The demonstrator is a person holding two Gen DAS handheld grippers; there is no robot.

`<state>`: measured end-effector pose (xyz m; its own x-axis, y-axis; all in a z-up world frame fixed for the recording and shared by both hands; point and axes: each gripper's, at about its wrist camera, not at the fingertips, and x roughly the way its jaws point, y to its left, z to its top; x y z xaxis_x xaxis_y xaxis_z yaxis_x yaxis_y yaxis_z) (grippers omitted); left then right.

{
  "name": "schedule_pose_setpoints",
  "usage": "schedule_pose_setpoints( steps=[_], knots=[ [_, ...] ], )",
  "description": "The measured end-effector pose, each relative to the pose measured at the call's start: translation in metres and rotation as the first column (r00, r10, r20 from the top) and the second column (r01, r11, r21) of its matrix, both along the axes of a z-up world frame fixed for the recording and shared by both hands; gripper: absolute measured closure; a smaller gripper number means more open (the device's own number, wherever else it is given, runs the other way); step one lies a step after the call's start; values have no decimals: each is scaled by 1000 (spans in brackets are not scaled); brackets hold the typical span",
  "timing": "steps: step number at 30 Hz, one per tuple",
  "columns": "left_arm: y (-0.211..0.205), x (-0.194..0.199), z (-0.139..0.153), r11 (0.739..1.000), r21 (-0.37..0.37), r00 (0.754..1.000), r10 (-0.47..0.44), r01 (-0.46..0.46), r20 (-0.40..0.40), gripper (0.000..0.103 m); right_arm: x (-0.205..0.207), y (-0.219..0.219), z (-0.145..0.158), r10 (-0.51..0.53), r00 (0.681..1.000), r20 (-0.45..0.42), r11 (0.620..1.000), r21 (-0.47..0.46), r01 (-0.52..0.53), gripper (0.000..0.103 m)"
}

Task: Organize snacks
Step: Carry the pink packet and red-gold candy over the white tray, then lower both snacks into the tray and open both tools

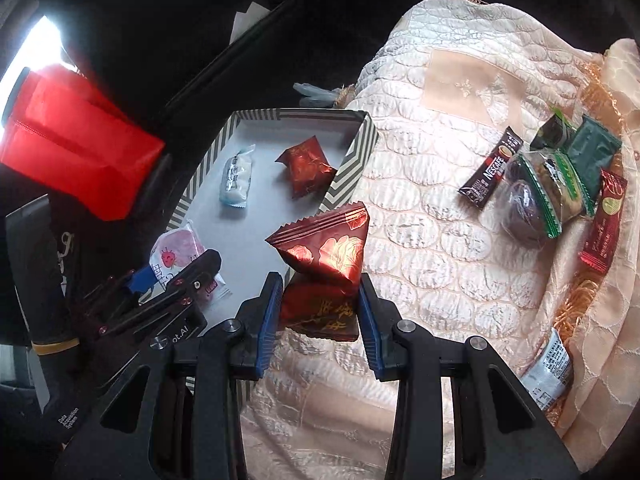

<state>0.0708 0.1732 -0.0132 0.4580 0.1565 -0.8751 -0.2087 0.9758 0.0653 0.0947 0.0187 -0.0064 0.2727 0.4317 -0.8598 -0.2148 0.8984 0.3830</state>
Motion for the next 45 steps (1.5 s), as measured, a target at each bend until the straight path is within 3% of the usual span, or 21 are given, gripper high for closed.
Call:
schedule_pose_setpoints(
  steps=[29, 45],
  knots=[
    [58, 18, -32, 992, -27, 990, 120, -123, -72, 51, 48, 86, -19, 115, 993, -31, 992, -38, -116, 67],
    [65, 29, -46, 989, -22, 985, 146, -149, -89, 51, 74, 120, -54, 162, 985, -57, 972, -161, -169, 67]
  ],
)
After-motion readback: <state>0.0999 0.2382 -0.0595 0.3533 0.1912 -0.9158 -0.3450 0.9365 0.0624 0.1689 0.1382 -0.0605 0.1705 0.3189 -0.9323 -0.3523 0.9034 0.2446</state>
